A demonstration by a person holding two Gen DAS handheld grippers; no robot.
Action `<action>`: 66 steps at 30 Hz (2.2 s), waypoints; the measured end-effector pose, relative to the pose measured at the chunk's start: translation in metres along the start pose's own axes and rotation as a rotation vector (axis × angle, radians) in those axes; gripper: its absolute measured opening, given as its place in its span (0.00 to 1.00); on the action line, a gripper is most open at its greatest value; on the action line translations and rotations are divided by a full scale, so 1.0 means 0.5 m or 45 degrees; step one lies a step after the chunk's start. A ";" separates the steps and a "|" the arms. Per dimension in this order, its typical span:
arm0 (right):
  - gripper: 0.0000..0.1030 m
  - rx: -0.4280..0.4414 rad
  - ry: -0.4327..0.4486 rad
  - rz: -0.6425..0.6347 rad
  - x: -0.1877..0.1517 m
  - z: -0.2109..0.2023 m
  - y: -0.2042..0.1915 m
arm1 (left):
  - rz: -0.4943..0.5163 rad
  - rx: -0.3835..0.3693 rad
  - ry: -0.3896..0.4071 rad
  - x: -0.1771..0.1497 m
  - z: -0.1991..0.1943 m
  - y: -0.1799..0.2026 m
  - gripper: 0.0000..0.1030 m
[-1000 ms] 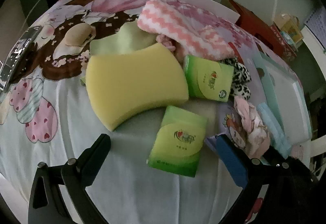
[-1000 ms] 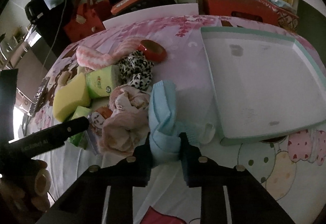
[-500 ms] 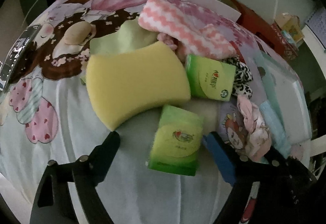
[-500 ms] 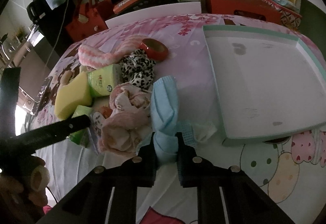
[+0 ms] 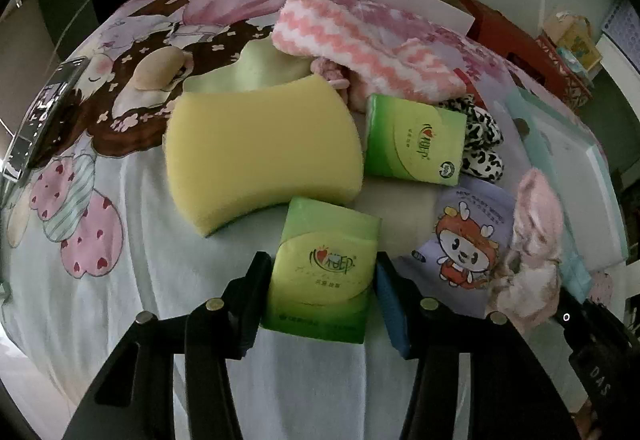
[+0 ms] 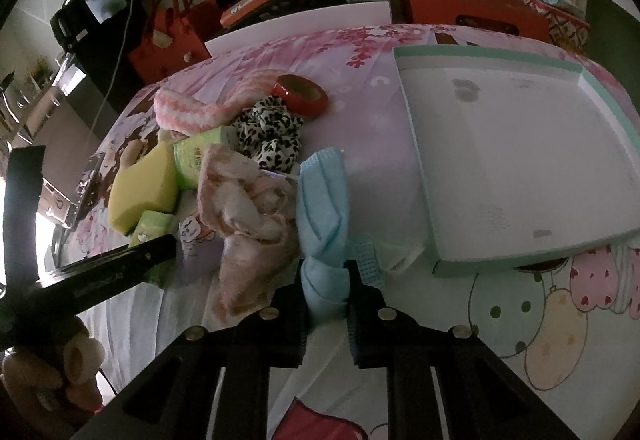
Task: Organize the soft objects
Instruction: 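Grasp the blue face mask with the right tool while the left tool grasps a green tissue pack, then carry the mask and tissue pack into the white tray and open both tools, then withdraw both tools from the tray back toward the pile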
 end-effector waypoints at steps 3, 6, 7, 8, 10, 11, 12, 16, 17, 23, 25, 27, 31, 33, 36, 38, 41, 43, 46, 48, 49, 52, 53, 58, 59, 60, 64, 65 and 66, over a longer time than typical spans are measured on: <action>0.11 0.020 0.013 0.009 0.000 -0.009 0.001 | 0.002 -0.002 0.001 -0.005 -0.010 0.000 0.51; 0.09 0.051 0.047 0.013 0.005 -0.029 0.000 | 0.000 -0.006 0.021 -0.002 -0.039 0.001 0.51; 0.09 0.060 0.065 0.009 0.008 -0.039 -0.001 | 0.001 -0.004 0.032 0.002 -0.050 0.003 0.51; 0.09 0.068 0.080 0.006 0.012 -0.047 -0.002 | 0.006 -0.004 0.054 0.007 -0.067 0.005 0.51; 0.09 0.089 0.121 0.002 0.022 -0.069 -0.004 | 0.017 -0.008 0.112 0.025 -0.105 0.015 0.51; 0.09 0.097 0.133 0.003 0.028 -0.076 -0.003 | 0.026 -0.014 0.151 0.035 -0.128 0.025 0.51; 0.09 0.104 0.148 0.006 0.035 -0.085 -0.001 | 0.034 -0.021 0.172 0.041 -0.142 0.029 0.51; 0.09 0.091 0.200 0.022 0.066 -0.122 0.021 | 0.098 -0.072 0.275 0.078 -0.200 0.083 0.51; 0.09 0.086 0.214 0.038 0.073 -0.130 0.031 | 0.121 -0.084 0.297 0.087 -0.211 0.103 0.51; 0.09 0.039 0.295 0.110 0.115 -0.171 0.102 | 0.201 -0.130 0.321 0.121 -0.214 0.192 0.51; 0.09 0.010 0.320 0.137 0.127 -0.182 0.133 | 0.226 -0.140 0.323 0.126 -0.210 0.220 0.51; 0.09 -0.021 0.337 0.163 0.137 -0.190 0.166 | 0.260 -0.151 0.325 0.133 -0.202 0.254 0.51; 0.09 -0.118 0.346 0.247 0.143 -0.200 0.256 | 0.337 -0.170 0.327 0.141 -0.182 0.324 0.51; 0.09 -0.164 0.341 0.299 0.139 -0.201 0.304 | 0.376 -0.188 0.314 0.141 -0.166 0.363 0.51; 0.09 -0.216 0.345 0.363 0.136 -0.202 0.365 | 0.427 -0.212 0.286 0.138 -0.136 0.417 0.51; 0.09 -0.256 0.350 0.386 0.134 -0.207 0.401 | 0.457 -0.229 0.268 0.133 -0.117 0.451 0.51; 0.09 -0.310 0.359 0.416 0.137 -0.214 0.440 | 0.488 -0.246 0.245 0.129 -0.093 0.490 0.51; 0.09 -0.339 0.363 0.431 0.142 -0.218 0.463 | 0.513 -0.255 0.231 0.125 -0.078 0.518 0.51; 0.12 -0.362 0.359 0.439 0.147 -0.218 0.484 | 0.548 -0.270 0.209 0.118 -0.059 0.551 0.51; 0.12 -0.387 0.356 0.435 0.148 -0.220 0.488 | 0.565 -0.275 0.181 0.115 -0.048 0.566 0.52; 0.15 -0.396 0.355 0.430 0.146 -0.222 0.485 | 0.570 -0.271 0.172 0.114 -0.045 0.570 0.56; 0.34 -0.404 0.345 0.413 0.144 -0.225 0.478 | 0.579 -0.256 0.183 0.112 -0.043 0.574 0.75; 0.40 -0.406 0.344 0.409 0.143 -0.226 0.475 | 0.573 -0.265 0.196 0.113 -0.049 0.571 0.78; 0.64 -0.419 0.328 0.362 0.139 -0.231 0.450 | 0.531 -0.275 0.206 0.122 -0.070 0.538 0.95; 0.68 -0.418 0.323 0.349 0.137 -0.233 0.442 | 0.509 -0.272 0.209 0.125 -0.076 0.525 0.96; 0.75 -0.417 0.320 0.340 0.135 -0.232 0.436 | 0.491 -0.271 0.213 0.126 -0.081 0.513 0.96; 1.00 -0.419 0.313 0.295 0.124 -0.238 0.401 | 0.436 -0.219 0.226 0.128 -0.102 0.451 0.96; 1.00 -0.420 0.316 0.288 0.122 -0.240 0.395 | 0.422 -0.193 0.235 0.127 -0.108 0.429 0.97; 1.00 -0.423 0.317 0.277 0.119 -0.244 0.383 | 0.409 -0.176 0.242 0.126 -0.114 0.410 0.97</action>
Point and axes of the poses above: each gripper's, at about its wrist camera, not at the fingertips, and z roughly the way its jaws point, y to its right, x to its top, the point moved 5 cm from there along z, roughly the way its jaws point, and after that the axes turned 7 degrees about x, right-handed, at the moved point
